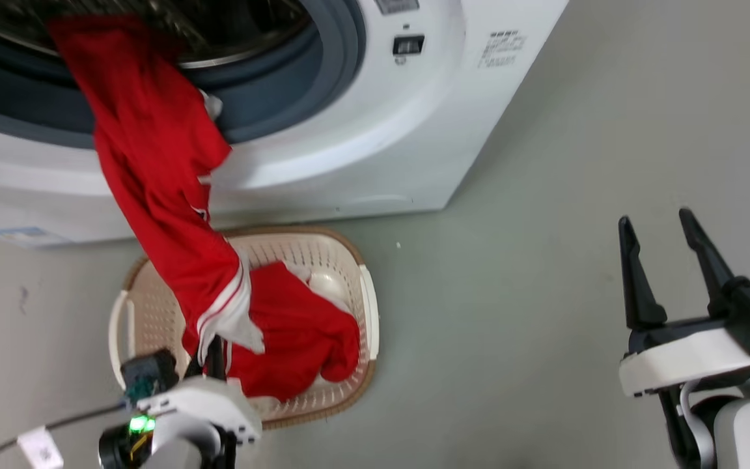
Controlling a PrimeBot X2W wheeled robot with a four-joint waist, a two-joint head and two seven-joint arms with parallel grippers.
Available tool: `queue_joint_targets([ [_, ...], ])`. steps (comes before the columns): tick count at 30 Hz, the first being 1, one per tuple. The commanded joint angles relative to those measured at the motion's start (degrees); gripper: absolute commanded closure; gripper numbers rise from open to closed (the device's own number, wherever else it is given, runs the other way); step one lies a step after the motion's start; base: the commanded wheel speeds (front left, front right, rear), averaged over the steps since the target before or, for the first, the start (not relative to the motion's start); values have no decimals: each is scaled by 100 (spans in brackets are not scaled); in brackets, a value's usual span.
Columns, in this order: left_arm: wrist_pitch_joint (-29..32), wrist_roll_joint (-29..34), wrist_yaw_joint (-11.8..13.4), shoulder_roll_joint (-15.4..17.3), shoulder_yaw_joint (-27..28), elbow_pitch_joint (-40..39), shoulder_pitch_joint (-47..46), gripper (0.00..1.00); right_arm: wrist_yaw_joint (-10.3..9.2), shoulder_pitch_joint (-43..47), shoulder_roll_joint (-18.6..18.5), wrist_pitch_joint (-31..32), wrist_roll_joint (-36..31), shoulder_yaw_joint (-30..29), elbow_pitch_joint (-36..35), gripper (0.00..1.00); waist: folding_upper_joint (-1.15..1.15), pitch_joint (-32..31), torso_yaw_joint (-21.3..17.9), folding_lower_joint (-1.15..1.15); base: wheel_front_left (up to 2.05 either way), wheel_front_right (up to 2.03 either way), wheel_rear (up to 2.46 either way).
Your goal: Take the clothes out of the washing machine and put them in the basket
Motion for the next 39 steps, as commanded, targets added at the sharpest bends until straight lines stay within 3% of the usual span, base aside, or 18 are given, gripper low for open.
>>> queue_joint_targets([
  [1, -31, 59, -50, 13, -10, 275, -305, 100, -4, -135, 0, -42, 41, -8, -40, 0, 0, 450, -87, -1, 0, 0, 0],
  [11, -60, 100, -231, 190, 188, 2040, -1915, 100, -4, -603, 0, -292, 129, 169, 37, 0, 0, 1392, -352, -1, 0, 0, 0],
  [22, -62, 114, -281, 459, 454, 2843, -2903, 100, -4, -861, -1, -569, 288, 225, 279, 0, 0, 1860, -600, -1, 0, 0, 0],
  [23, -63, 91, -263, 467, 490, 2896, -2959, 96, -4, -870, -1, -591, 302, 234, 305, 0, 0, 1870, -611, -1, 0, 0, 0],
  [25, -63, 94, -273, 483, 517, 2993, -3029, 39, -4, -894, -1, -621, 309, 247, 364, 0, 0, 1876, -633, -1, 0, 0, 0],
  [26, -63, 72, -281, 495, 554, 3014, -3048, 4, -4, -901, -1, -637, 321, 256, 394, 0, 0, 1863, -642, -1, 0, 0, 0],
  [27, -64, 71, -296, 505, 574, 3030, -3051, 0, -4, -909, -1, -657, 343, 256, 431, 0, 0, 1837, -645, -1, 0, 0, 0],
  [39, -65, 331, -416, 324, 707, 2585, -2237, 0, -4, -815, -1, -727, 325, 349, 717, 0, 0, 1007, -496, -1, 0, 0, 0],
])
